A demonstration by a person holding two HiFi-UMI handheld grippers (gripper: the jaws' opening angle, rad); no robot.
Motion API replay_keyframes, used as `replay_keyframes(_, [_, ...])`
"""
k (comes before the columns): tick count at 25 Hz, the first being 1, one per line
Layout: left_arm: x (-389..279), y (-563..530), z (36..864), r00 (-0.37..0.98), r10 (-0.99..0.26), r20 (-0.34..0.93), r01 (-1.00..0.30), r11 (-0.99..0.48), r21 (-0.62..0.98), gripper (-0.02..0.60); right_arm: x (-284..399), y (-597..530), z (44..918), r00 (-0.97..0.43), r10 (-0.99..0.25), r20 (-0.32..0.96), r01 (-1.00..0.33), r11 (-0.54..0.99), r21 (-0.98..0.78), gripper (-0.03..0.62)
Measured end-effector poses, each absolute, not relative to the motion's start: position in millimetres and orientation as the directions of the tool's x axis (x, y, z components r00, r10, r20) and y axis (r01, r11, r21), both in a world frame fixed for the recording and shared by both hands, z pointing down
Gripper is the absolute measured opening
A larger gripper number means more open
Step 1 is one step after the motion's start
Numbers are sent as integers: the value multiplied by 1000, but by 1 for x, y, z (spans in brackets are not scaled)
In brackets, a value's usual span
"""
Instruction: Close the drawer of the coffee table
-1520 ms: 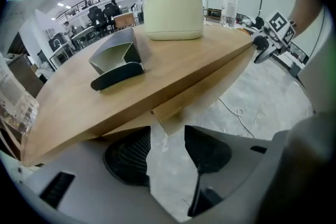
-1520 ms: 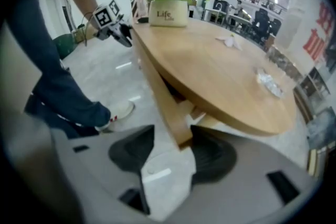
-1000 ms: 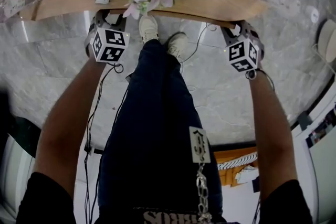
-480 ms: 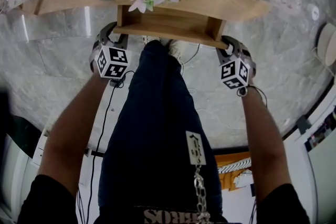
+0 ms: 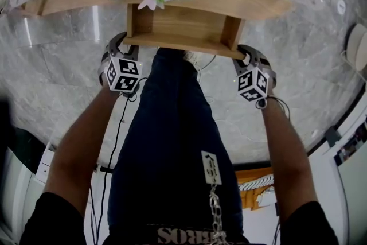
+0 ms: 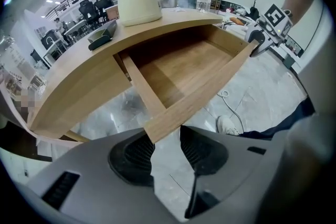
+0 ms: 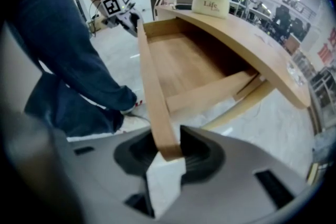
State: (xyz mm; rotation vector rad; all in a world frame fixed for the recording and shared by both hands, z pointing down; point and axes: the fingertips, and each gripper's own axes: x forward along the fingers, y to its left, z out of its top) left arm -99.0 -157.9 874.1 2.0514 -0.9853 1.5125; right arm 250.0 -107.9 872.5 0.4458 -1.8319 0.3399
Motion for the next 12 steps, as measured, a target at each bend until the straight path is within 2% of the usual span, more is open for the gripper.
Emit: replay_keyframes(12, [-99,-147,880,156,-270,950,-742,-667,-68,164,250,-98,879,-275,-101,956,-451,892,-35,133])
